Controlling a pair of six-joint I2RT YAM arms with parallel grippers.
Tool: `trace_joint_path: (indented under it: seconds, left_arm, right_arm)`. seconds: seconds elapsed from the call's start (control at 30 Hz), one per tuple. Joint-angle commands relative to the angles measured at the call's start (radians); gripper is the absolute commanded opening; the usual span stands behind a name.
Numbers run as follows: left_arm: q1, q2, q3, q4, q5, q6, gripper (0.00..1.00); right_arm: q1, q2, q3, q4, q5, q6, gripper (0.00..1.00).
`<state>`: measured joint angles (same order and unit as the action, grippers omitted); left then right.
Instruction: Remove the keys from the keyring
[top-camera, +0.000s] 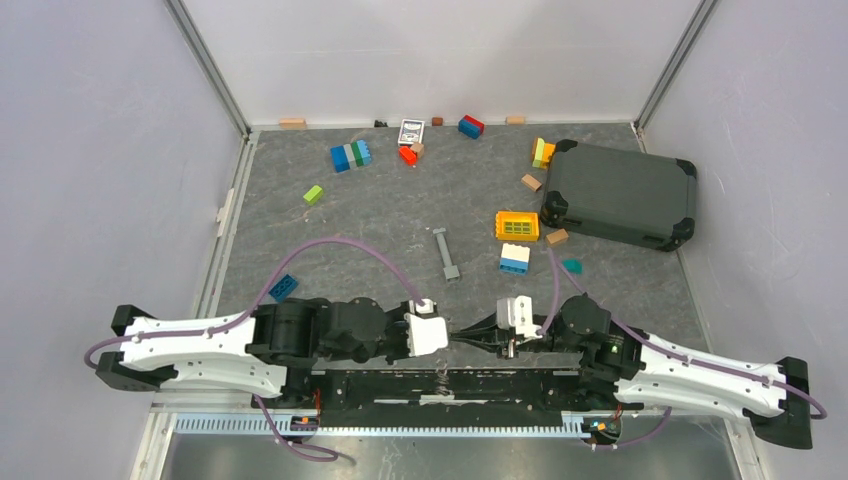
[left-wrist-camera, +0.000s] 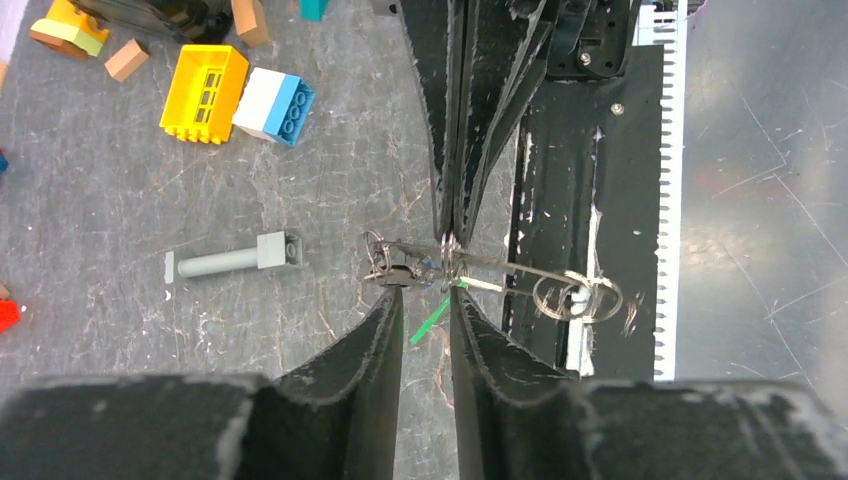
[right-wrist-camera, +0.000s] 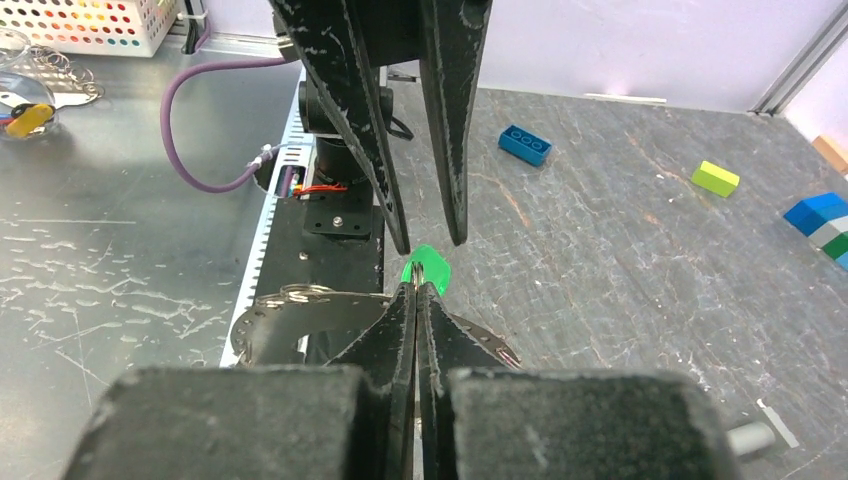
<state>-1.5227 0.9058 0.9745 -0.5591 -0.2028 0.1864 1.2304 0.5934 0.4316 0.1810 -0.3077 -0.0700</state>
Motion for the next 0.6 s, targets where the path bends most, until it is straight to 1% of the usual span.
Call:
trace_joint_path:
  seconds: [0.0,0.23,0.57]
  left_arm:
    - [-0.003,-0.063,-0.048,0.108,-0.022,-0.026,0.32]
    - [-0.003,-0.110,-0.109,0.181,-0.021,-0.042,0.34]
    - [-0.003,-0.088,-0.120,0.205,0.019,-0.042,0.35]
  right_arm:
    - [0.001,-0.039,-0.012,0.091,0.006,-0.032,0.00]
    - [0.001,-0.067,-0.022,0.108,0.005,-0.030,0.00]
    - [0.001,-0.069,-0.020,0.115,-0.016,-0.027,0.00]
